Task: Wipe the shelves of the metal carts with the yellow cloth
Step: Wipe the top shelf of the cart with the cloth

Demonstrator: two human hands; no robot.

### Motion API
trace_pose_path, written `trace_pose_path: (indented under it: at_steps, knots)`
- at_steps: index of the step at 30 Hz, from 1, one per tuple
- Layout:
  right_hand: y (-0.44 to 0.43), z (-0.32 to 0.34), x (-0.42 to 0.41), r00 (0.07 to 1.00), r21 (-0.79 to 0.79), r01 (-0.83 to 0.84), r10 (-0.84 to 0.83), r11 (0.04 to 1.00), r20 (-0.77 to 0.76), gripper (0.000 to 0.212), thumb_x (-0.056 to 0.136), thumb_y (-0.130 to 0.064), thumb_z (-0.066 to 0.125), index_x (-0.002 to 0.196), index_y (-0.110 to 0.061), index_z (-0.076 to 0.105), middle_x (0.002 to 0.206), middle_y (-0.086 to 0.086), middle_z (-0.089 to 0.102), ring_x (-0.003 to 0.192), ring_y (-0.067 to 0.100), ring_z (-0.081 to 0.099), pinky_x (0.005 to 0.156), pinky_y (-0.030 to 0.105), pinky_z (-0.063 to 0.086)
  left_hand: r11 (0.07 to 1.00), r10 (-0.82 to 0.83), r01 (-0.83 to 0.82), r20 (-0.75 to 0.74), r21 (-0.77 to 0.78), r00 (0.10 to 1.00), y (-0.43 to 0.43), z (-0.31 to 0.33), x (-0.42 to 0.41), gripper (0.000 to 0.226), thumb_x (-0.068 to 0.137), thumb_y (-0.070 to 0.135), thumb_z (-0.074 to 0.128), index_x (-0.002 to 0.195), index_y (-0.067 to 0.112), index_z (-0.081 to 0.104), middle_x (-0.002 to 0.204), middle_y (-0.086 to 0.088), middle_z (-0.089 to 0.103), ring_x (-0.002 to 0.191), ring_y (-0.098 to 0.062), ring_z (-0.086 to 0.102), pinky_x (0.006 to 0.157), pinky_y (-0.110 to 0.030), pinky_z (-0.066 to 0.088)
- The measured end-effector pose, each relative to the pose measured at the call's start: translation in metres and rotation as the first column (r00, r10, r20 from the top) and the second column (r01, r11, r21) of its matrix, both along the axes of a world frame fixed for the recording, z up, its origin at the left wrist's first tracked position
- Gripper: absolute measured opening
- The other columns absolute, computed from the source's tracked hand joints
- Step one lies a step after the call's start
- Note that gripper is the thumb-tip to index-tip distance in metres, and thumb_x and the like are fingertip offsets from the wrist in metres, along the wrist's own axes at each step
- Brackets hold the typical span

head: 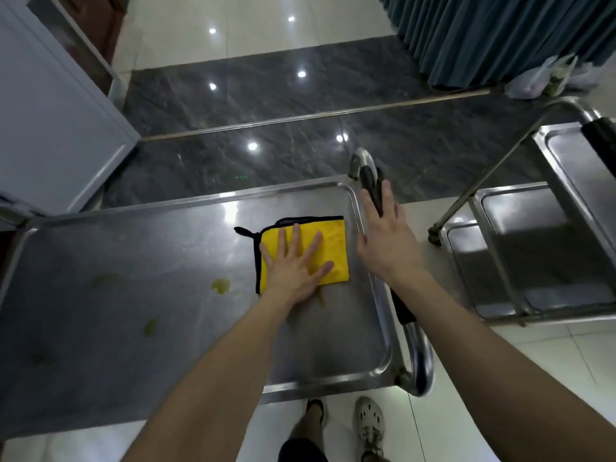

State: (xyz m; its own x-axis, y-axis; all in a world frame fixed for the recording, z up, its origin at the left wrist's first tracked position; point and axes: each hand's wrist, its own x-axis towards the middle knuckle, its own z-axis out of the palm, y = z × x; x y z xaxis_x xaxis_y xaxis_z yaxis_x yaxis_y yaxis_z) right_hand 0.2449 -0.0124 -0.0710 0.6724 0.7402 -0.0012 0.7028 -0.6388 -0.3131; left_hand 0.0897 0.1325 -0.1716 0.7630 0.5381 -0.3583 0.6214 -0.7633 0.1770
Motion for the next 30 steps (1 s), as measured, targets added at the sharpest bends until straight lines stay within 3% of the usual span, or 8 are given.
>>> trace_pose_path:
  at_steps: [5,9,12,17,21,26,30]
  knots:
    - [-0.006,0.002,0.003,0.998,0.104,-0.006,0.013,0.995,-0.069,0.08,0.095,-0.015,0.058,0.169,-0.023,0.027,0.179,0.01,0.001,0.154,0.037,0.031,0.12,0.046,0.04,0.995,0.06,-0.063,0.044,0.072,0.997,0.01,-0.025,0.033,0.091,0.086,0.101,0.002,0.164,0.058,-0.018,0.177,0.003,-0.033,0.162,-0.033,-0.035,0.117,-0.081,-0.017]
    - [-0.021,0.006,0.005,0.986,0.207,-0.025,0.058,0.978,-0.157,0.071,0.1,-0.017,0.054,0.166,-0.035,0.035,0.18,-0.004,-0.001,0.139,0.032,0.052,0.109,0.046,0.051,0.997,0.033,-0.038,0.073,0.065,0.997,0.053,-0.025,0.083,0.096,0.083,0.104,0.004,0.166,0.059,-0.012,0.179,0.003,-0.028,0.163,-0.033,-0.032,0.118,-0.082,-0.013]
    - [-0.019,0.001,0.003,0.986,0.2,-0.005,0.038,0.98,-0.16,0.075,0.096,-0.008,0.056,0.165,-0.032,0.038,0.18,-0.004,-0.003,0.129,0.034,0.058,0.104,0.045,0.052,0.994,0.053,-0.061,0.088,0.088,0.995,0.069,-0.028,0.11,0.101,0.079,0.107,0.002,0.167,0.058,-0.01,0.18,0.002,-0.026,0.163,-0.035,-0.031,0.117,-0.083,-0.012]
    - [-0.015,0.002,0.006,0.98,0.226,0.029,0.017,0.974,-0.198,0.071,0.097,-0.008,0.058,0.162,-0.031,0.043,0.18,-0.008,-0.001,0.142,0.028,0.053,0.11,0.045,0.05,0.989,0.05,-0.064,0.109,0.132,0.993,0.065,-0.037,0.113,0.1,0.082,0.105,0.0,0.168,0.055,-0.01,0.179,0.001,-0.027,0.163,-0.036,-0.031,0.118,-0.083,-0.01]
    - [-0.014,0.006,0.007,0.976,0.229,0.019,0.031,0.973,-0.214,0.066,0.1,-0.011,0.059,0.161,-0.029,0.045,0.179,-0.012,-0.003,0.144,0.022,0.051,0.109,0.04,0.05,0.99,0.036,-0.053,0.13,0.129,0.991,0.028,-0.038,0.096,0.097,0.085,0.102,0.001,0.168,0.054,-0.009,0.18,0.001,-0.025,0.164,-0.035,-0.029,0.118,-0.082,-0.011]
    - [-0.014,0.007,0.011,0.978,0.193,0.012,0.028,0.981,-0.206,0.069,0.095,-0.009,0.059,0.16,-0.03,0.046,0.179,-0.009,-0.003,0.133,0.031,0.058,0.101,0.038,0.051,0.985,-0.015,-0.015,0.172,0.173,0.985,-0.058,-0.047,0.044,0.091,0.093,0.097,0.016,0.171,0.052,0.001,0.183,-0.003,-0.014,0.166,-0.038,-0.02,0.119,-0.084,-0.004]
    - [-0.014,0.006,0.013,0.972,0.185,-0.011,0.054,0.983,-0.229,0.071,0.093,-0.008,0.06,0.159,-0.029,0.046,0.18,-0.007,-0.003,0.134,0.035,0.058,0.105,0.039,0.048,0.978,-0.011,-0.034,0.213,0.206,0.977,-0.133,-0.049,-0.019,0.088,0.097,0.093,0.019,0.172,0.049,0.007,0.183,-0.006,-0.008,0.168,-0.04,-0.013,0.12,-0.085,0.0]
